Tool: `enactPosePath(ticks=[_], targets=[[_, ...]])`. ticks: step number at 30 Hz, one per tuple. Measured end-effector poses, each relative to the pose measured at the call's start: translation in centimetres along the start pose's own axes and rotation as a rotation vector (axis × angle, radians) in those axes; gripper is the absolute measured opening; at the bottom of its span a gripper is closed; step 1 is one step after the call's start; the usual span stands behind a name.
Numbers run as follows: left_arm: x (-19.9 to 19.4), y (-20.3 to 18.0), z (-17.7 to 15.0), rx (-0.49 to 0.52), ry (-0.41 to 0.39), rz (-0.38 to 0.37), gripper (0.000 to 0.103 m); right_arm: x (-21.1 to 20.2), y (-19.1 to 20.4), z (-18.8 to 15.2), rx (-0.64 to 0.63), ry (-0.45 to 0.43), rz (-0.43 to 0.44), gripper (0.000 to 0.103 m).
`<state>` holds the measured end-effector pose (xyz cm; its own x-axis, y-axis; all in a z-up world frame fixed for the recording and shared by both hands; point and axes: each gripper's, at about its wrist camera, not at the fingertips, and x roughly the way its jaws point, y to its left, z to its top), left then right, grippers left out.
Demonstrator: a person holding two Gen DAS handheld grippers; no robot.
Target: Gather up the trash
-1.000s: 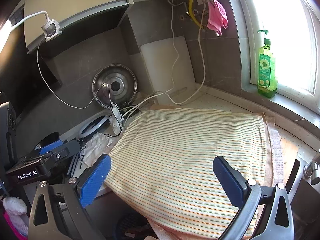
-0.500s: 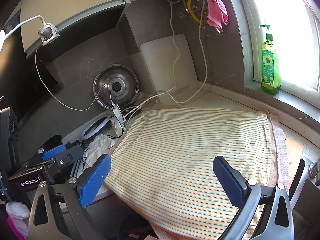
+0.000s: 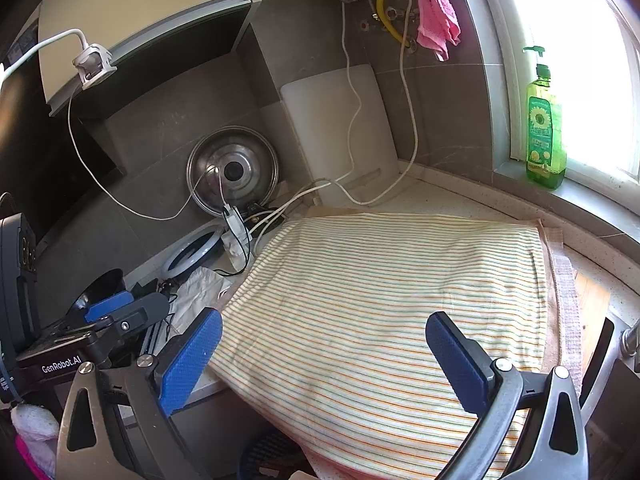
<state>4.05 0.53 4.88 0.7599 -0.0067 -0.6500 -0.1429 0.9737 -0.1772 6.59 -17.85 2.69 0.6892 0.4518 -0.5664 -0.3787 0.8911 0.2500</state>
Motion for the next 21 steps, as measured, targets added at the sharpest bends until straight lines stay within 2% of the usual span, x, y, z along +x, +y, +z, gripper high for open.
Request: enactPosePath(ticks=[21], targets=[[-0.09, -0.11, 0.06, 0.000, 0.004, -0.002, 0.102, 0.18, -0.37, -0.15, 0.018, 0.003, 0.009, 0.103]])
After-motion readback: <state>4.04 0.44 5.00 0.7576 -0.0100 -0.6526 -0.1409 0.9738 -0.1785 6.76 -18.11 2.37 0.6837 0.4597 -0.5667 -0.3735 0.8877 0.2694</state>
